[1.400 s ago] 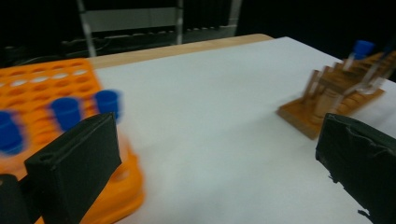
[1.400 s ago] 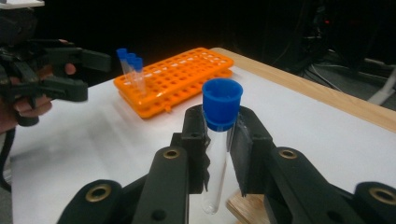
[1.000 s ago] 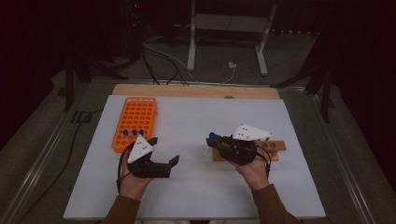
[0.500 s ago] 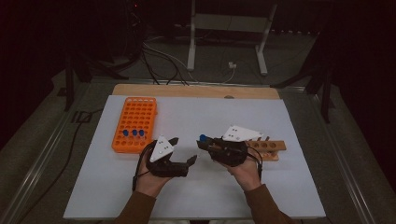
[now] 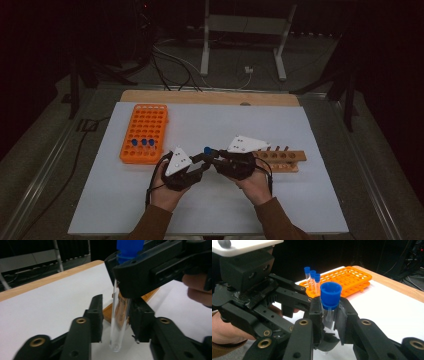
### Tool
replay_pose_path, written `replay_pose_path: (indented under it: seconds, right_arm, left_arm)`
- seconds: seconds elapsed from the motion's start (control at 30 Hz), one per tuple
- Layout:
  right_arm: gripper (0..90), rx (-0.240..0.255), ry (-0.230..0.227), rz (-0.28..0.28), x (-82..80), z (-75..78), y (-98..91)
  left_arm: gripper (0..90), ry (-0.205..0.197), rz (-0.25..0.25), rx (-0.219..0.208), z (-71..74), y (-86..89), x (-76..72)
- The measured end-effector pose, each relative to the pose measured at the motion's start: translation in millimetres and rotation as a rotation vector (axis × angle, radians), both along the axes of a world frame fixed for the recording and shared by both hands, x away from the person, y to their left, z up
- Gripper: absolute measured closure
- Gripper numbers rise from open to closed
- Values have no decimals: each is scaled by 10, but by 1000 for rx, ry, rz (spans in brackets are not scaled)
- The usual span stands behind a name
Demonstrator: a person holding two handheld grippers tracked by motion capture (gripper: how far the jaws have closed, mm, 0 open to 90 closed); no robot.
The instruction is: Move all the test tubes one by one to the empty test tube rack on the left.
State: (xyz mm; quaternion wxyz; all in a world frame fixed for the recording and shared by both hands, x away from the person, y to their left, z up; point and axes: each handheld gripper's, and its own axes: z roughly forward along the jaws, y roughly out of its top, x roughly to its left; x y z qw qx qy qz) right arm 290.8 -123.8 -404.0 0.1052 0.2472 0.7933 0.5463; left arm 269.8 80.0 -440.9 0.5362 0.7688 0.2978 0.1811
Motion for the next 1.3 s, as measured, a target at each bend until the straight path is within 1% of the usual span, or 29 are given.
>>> replay_pose_path:
  seconds: [0.17, 0.27, 0.4, 0.5, 0.6, 0.63, 0.7, 0.8, 0.93, 1.03, 1.1, 1.27, 1.3]
  right_arm:
    - [767, -6, 1, 8, -3, -7, 32]
    - [767, -7, 4, 10, -3, -18, 39]
    - [752, -5, 8, 15, 0, -17, 41]
    - [625, 13, 19, 21, 10, -10, 14]
    - [498, 34, 30, 10, 23, -1, -37]
    - [441, 36, 32, 4, 28, 3, -56]
    - [303, 36, 32, -25, 34, 12, -88]
    - [149, 30, 42, -71, 71, 20, -148]
    - [50, 3, 35, -140, 115, 17, -253]
    - [28, -33, 11, -191, 122, 22, -336]
    - [28, -31, 6, -215, 131, 31, -410]
    - [14, -18, 18, -265, 187, 25, -624]
    - [13, -20, 20, -279, 196, 15, -660]
  left_arm:
    - [708, 3, -13, -8, 5, 15, 1]
    - [767, -2, -17, -4, 8, 22, -4]
    - [775, -8, -16, -2, 6, 22, -11]
    - [776, -8, -13, -2, 3, 36, -4]
    - [776, -10, -1, -2, -6, 66, 6]
    - [776, -7, 4, -4, -9, 79, 8]
    - [776, -3, 7, -10, -14, 112, 16]
    - [776, 2, 17, -19, -16, 159, 21]
    - [776, -1, 32, -24, -1, 232, 25]
    - [776, 7, 50, -41, 11, 302, 33]
    - [776, 7, 65, -46, 18, 359, 38]
    - [776, 4, 98, -50, 29, 500, 43]
    - [776, 6, 105, -57, 31, 528, 44]
